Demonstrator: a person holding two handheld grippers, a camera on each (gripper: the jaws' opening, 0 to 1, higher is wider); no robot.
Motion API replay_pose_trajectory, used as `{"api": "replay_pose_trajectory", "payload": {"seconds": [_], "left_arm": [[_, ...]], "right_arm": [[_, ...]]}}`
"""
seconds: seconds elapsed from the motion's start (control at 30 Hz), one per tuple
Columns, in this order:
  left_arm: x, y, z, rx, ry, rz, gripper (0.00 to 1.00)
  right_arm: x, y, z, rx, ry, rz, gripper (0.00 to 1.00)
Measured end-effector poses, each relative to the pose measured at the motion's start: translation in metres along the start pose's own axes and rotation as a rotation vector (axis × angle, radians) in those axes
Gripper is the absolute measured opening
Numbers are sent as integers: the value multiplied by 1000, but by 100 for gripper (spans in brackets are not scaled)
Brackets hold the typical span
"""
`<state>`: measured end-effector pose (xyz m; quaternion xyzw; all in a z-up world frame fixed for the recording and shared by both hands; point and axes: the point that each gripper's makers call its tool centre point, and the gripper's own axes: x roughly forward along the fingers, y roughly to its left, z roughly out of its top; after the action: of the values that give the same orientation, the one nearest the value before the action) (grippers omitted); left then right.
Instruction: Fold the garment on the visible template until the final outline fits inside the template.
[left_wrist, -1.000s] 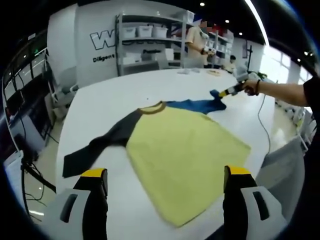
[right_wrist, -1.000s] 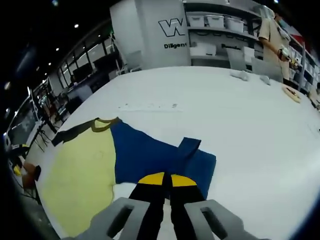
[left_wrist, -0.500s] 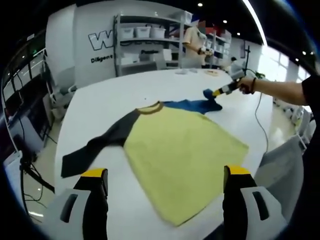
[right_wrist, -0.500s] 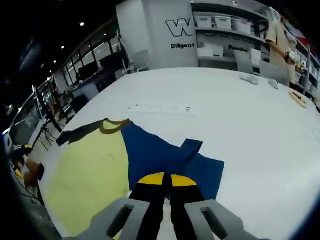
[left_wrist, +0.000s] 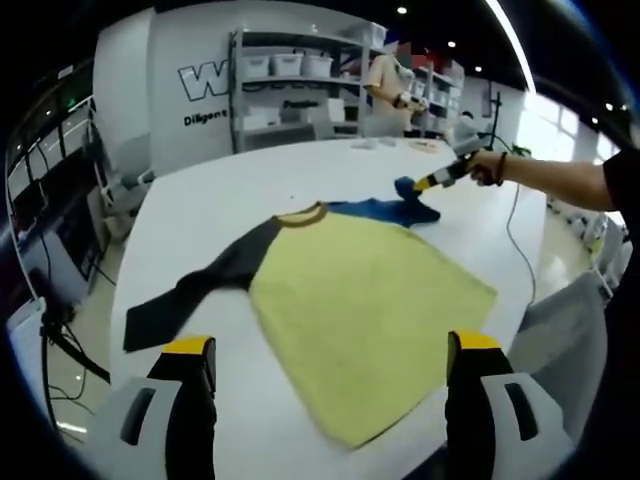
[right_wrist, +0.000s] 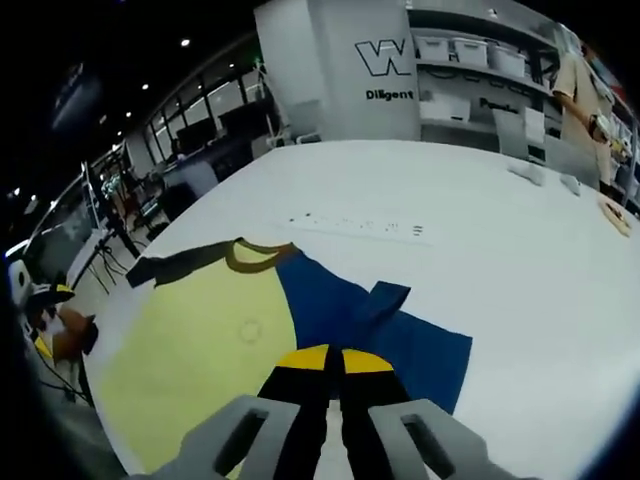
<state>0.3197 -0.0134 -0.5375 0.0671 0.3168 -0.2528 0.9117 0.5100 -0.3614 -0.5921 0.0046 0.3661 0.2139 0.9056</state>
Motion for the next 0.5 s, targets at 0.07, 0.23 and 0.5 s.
{"api": "replay_pose_trajectory", "payload": {"seconds": [0.07,0.23,0.5], "left_arm": [[-1,0,0,6,1,0,97],[-2,0,1,5,-4,3,97],[-4,3,0,1,-4,8,97]], "right_arm": [[3,5,2,-6,-2,9,0],[9,16,7,-12,-7,30,0],[19,34,13,-28,-5,63,0]]}}
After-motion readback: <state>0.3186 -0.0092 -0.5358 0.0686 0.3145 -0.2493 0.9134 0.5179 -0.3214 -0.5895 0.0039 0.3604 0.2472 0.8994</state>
